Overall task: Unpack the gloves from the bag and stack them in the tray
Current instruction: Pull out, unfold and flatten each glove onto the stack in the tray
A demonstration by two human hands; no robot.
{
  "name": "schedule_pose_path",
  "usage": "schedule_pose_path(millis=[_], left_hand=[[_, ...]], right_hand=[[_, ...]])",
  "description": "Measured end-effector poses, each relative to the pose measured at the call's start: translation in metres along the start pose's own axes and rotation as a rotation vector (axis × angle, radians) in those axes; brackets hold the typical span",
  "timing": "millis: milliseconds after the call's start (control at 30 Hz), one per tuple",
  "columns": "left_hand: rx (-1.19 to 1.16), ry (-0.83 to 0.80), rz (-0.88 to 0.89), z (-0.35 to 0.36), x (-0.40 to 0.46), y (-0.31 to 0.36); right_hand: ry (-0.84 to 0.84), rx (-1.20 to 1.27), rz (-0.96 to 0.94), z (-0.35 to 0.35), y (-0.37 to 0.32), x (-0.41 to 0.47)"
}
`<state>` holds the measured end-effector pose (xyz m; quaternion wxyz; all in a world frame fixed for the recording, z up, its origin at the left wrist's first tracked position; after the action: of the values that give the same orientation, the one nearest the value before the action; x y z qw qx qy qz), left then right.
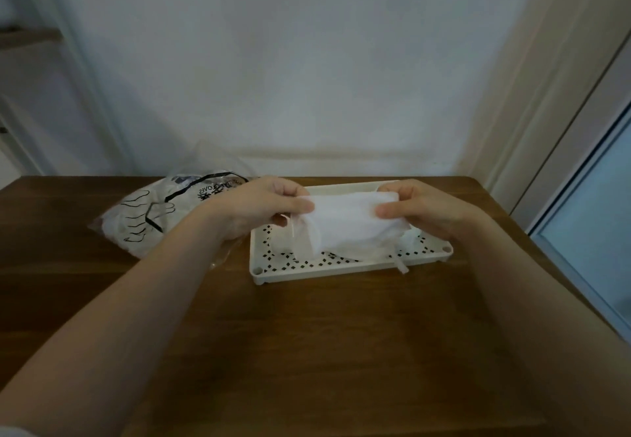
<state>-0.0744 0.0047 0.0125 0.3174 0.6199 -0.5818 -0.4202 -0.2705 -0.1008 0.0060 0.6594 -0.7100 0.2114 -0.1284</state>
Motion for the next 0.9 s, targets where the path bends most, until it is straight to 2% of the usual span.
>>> schedule_pose_path(millis=[133,200,267,333,400,667,767,833,900], left_hand=[[-0.374,0.040,0.021,0.012,0.014,0.003],[-0.462,0.072,-0.007,0.016,0.021,0.002],[-0.462,0.174,-0.085,0.014,0.028,-0.005],[-0.389,0.297,-0.190,0.011,0.035,-0.017],[-0.273,0.363,-0.267,0.009,0.040,-0.029],[0.018,0.451,-0.268,0.007,0.054,-0.034],[0.159,0.401,-0.280,0.010,0.057,-0.033],[0.272,0.369,-0.249,0.012,0.059,-0.034],[0.304,0.341,-0.268,0.014,0.060,-0.037]], right_hand=[[-0.018,0.056,0.000,-0.021,-0.010,-0.008],[0.040,0.060,0.007,-0.031,-0.017,-0.008],[0.151,-0.117,0.077,-0.041,-0.015,0.000],[0.188,-0.459,0.200,-0.046,-0.003,0.013],[0.215,-0.670,0.308,-0.046,0.012,0.027],[0.489,-0.881,0.238,-0.046,0.022,0.056],[0.564,-1.223,0.268,-0.033,0.022,0.057],[0.542,-1.368,0.076,-0.011,0.017,0.058],[0.392,-1.326,-0.130,0.017,0.016,0.058]])
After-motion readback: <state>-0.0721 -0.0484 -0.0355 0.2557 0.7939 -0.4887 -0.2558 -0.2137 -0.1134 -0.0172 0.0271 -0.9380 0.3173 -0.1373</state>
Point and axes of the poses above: each hand's wrist, its own x-axis towards the middle knuckle, its own z-axis out of the palm, y = z × x, the point moved 4 cm from there along x, towards the middle knuckle, and after that the axes turned 6 degrees about x, right-handed, at the moved point
